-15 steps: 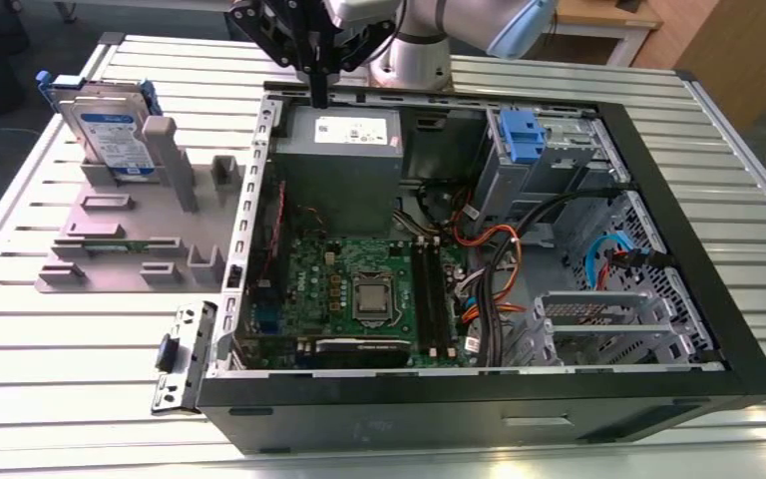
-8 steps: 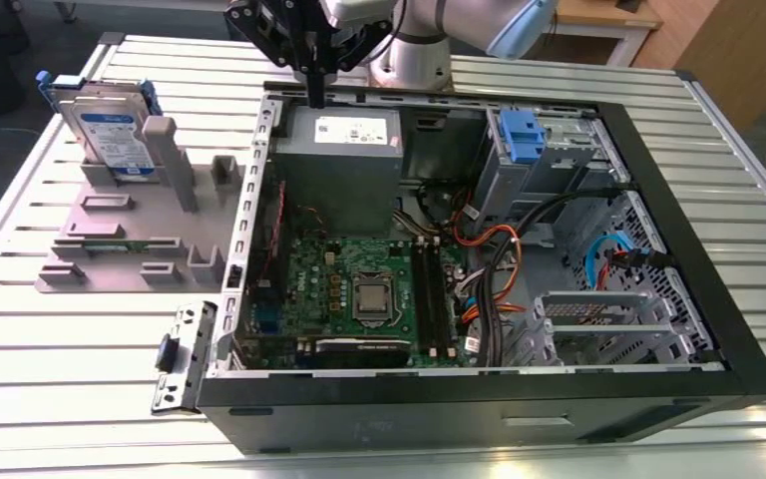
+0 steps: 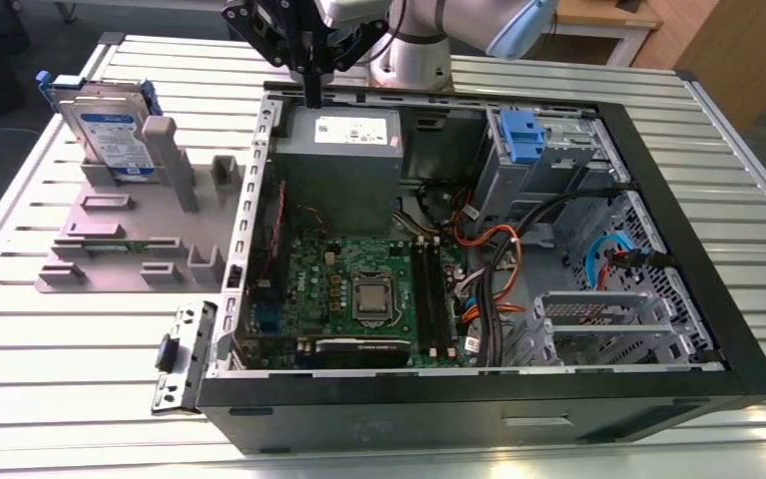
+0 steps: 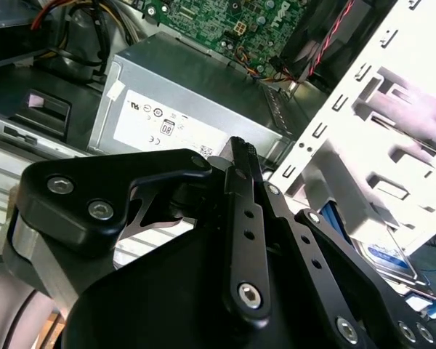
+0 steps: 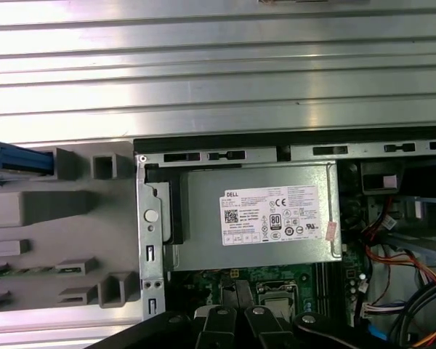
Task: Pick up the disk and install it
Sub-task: 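Reach for the disk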
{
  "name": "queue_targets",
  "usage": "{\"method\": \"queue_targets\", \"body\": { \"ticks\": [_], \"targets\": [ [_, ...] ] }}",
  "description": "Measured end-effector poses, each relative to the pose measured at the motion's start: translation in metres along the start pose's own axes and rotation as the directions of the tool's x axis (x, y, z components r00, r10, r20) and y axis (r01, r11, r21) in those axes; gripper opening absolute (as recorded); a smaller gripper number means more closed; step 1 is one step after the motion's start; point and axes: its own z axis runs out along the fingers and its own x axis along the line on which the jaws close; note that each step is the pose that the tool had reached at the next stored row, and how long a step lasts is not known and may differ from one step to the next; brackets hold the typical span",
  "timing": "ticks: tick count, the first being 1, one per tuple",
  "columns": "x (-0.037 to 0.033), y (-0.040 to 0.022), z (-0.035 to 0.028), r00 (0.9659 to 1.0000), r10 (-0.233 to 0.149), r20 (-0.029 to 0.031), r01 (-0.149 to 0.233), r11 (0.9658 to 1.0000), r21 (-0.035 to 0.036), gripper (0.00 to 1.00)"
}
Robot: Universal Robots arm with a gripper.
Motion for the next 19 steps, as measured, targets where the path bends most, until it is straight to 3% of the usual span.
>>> {"method": "queue_targets", "body": {
  "ticks": [19],
  "targets": [
    [0.0066,-0.0005,-0.0001,1.0,0.0,0.0,0.0,1.0,-0.0001,0.1]
  ]
}}
